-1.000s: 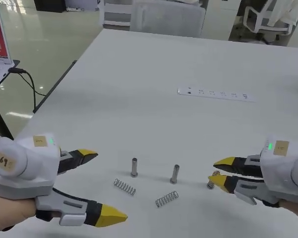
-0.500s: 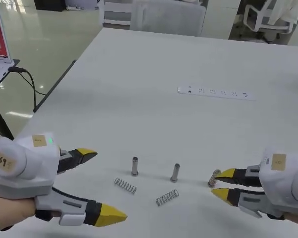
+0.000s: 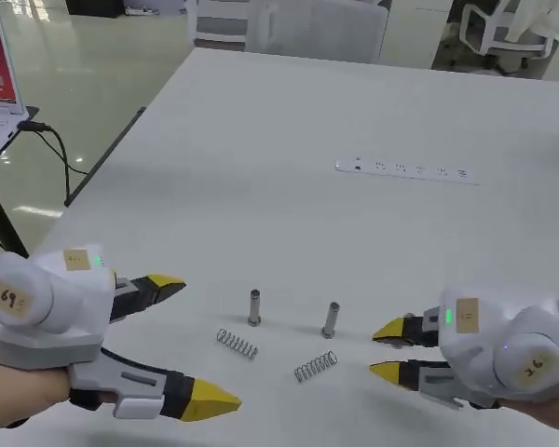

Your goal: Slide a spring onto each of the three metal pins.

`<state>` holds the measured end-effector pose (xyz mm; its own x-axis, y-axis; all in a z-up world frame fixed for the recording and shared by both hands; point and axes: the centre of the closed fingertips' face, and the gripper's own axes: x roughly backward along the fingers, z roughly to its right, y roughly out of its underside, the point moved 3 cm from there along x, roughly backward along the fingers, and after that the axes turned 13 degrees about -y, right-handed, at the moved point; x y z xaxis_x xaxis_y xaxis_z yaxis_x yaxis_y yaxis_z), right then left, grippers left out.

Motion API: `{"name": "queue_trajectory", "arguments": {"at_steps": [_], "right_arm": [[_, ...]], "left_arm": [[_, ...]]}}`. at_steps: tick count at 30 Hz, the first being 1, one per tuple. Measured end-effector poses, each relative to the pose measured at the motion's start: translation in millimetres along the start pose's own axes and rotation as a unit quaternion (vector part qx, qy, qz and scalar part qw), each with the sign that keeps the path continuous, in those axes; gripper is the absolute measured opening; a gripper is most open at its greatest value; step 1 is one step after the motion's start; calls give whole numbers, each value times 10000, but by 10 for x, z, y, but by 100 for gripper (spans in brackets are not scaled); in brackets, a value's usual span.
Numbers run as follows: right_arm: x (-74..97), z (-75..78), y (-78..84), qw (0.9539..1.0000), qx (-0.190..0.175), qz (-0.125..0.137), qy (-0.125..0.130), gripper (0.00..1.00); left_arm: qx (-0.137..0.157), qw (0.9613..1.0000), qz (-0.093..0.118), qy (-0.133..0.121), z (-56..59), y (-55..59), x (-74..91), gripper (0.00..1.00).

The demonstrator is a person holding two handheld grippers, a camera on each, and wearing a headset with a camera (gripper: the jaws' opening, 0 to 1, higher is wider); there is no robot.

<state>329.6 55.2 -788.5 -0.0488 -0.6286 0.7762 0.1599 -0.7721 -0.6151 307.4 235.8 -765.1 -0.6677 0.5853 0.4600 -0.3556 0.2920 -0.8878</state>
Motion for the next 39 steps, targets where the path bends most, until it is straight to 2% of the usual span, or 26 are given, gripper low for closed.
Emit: {"name": "queue_trajectory", "arguments": {"at_steps": [7, 18, 31, 39], "right_arm": [[-209, -10, -149, 9991, 323, -39, -265, 16], [-477, 15, -129, 9975, 360, -222, -572, 16], [-604, 53, -3, 9955, 260, -454, -793, 12], [-618, 28, 19, 9949, 177, -441, -894, 8]], "left_arm": [[17, 10000, 1, -4, -5, 13, 16, 97], [24, 10000, -15, -20, -12, 37, 35, 97], [41, 10000, -47, 10, 2, 58, 48, 96], [55, 10000, -57, 26, 7, 67, 54, 96]]}}
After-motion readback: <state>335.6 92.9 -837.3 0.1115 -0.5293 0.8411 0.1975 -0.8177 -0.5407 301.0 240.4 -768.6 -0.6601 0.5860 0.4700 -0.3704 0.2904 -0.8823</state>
